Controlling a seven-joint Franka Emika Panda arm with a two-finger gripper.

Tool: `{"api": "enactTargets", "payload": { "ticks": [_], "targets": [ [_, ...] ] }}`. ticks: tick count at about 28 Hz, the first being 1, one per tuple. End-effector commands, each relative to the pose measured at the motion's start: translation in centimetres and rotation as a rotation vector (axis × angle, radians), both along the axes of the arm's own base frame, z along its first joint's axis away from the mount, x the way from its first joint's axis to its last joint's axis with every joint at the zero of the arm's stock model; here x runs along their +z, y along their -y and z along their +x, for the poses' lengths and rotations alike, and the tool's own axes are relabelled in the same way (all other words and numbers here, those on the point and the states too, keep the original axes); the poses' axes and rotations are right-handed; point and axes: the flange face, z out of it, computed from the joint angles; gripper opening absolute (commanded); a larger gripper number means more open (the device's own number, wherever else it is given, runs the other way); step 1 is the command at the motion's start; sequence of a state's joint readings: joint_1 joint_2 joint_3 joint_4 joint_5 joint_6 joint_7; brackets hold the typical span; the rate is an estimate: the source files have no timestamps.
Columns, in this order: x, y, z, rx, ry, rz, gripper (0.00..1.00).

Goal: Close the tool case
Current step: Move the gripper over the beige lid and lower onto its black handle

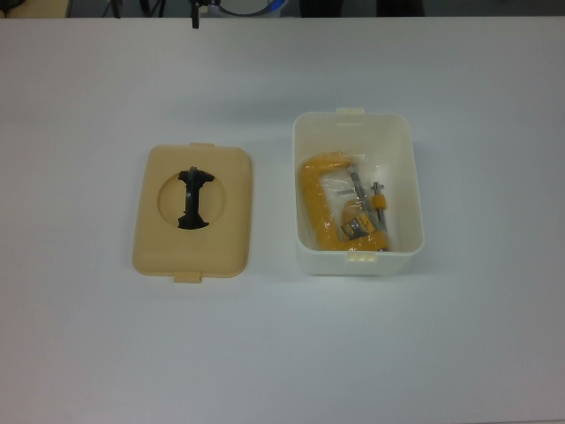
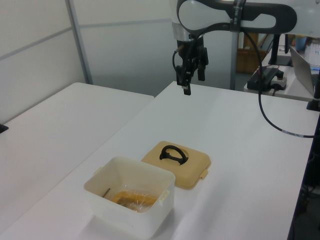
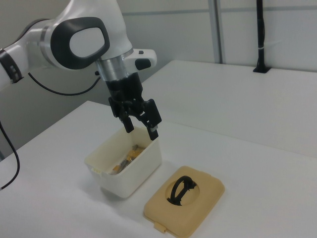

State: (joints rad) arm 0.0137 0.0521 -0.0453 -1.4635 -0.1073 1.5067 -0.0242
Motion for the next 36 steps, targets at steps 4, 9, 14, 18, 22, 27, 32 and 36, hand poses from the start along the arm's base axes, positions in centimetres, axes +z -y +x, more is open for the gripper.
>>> {"api": "enactTargets", "payload": {
  "ticks": [4,9,14,18,22,27,32,36],
  "targets": [
    [0.1,-0.2,-0.1,0.007,0.0,0.032,1.0],
    [-0.2,-0.5,-0.1,0.011,-0.009,0.033,1.0],
    [-0.5,-1.2,0.1,0.024,-0.012,0.034,1.0],
    [-2.2,-1.5,1.0,0.019,-0.039,0.038,1.0],
    [-3.8,-1.5,2.0,0.018,-0.044,0.036,1.0],
    [-6.3,-0.9,4.1,-0.009,-0.016,0.027,1.0],
    [-8.9,-0.5,5.3,-0.012,-0.027,0.02,1.0],
    [-11.3,-0.6,5.7,-0.008,-0.039,0.019,1.0]
  ]
}}
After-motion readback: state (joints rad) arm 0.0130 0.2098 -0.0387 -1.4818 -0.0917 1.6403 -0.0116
